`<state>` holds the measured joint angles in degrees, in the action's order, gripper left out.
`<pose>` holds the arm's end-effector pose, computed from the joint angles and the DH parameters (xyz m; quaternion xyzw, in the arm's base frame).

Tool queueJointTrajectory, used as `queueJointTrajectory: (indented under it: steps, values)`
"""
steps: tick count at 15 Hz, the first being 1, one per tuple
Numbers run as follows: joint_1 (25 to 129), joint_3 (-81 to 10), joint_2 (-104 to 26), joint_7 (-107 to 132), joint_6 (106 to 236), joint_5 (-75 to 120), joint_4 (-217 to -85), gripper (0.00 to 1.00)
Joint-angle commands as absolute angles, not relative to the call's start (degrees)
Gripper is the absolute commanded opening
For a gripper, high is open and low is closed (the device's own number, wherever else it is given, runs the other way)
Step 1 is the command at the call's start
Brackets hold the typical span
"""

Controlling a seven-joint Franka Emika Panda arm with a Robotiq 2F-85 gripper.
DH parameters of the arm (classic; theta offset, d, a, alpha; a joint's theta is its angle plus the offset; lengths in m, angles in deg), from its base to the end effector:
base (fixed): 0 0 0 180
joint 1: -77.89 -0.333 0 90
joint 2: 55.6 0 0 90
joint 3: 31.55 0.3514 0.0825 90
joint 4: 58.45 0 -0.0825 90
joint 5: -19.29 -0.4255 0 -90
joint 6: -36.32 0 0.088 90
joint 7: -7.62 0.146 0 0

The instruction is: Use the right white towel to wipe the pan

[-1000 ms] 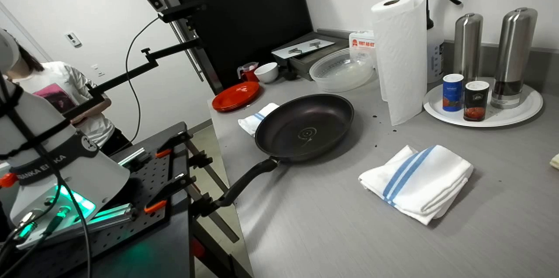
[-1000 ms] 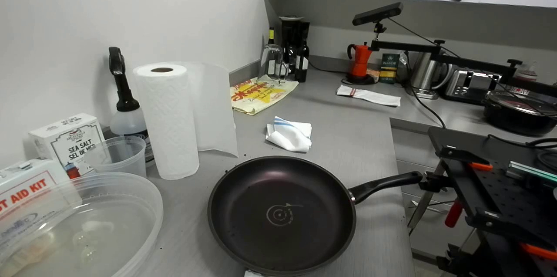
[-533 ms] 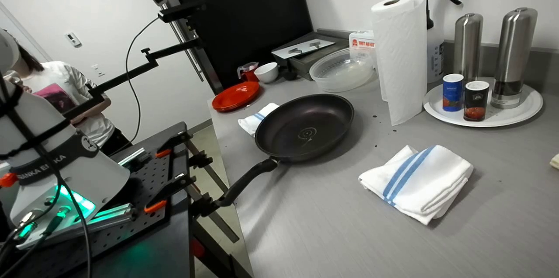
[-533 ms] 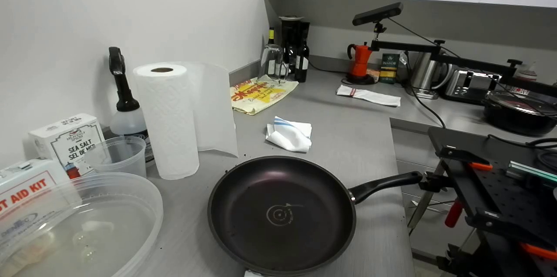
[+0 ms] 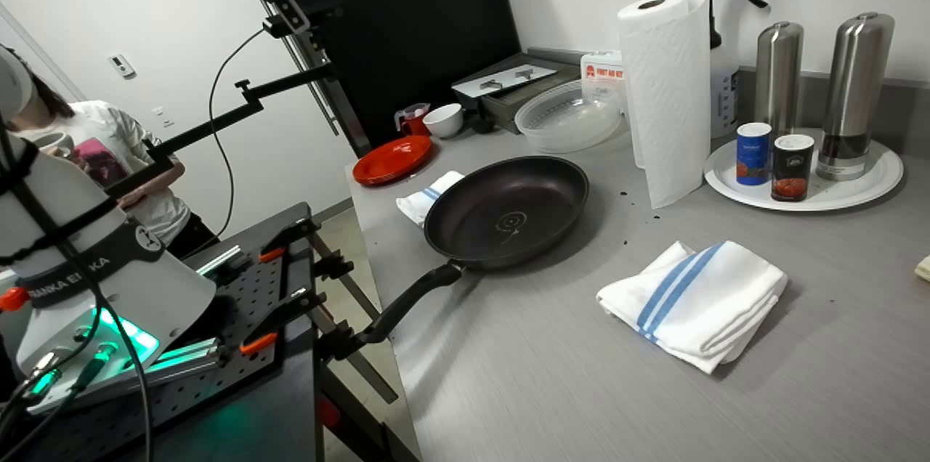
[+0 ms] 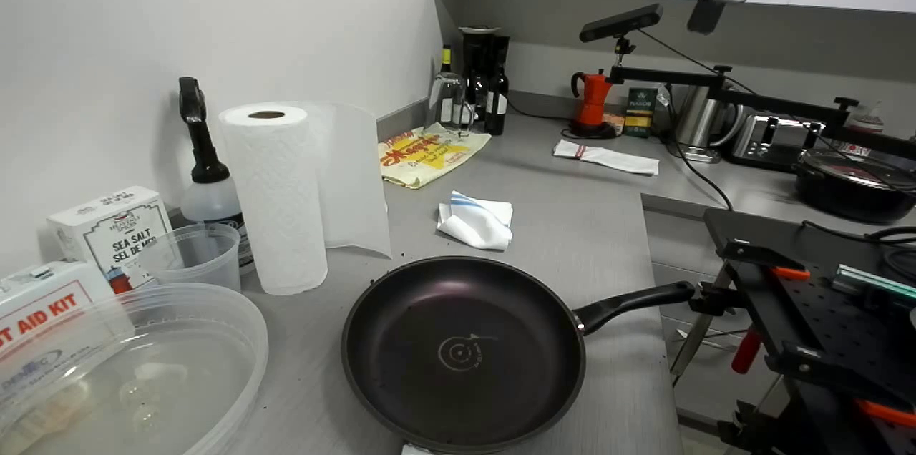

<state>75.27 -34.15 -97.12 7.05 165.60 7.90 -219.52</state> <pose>0.3515 0.0139 0.3848 -0.9907 0.0466 -0.0832 0.0968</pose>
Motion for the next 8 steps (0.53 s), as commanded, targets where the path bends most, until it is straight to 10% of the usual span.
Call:
queueJointTrajectory:
  steps: [1,8]
  values:
    - [76.49,-31.00,-87.51,11.45,175.60,8.43,-219.44,1.00]
    - [81.31,-27.18,-68.43,22.76,193.52,13.30,-217.98,1.00]
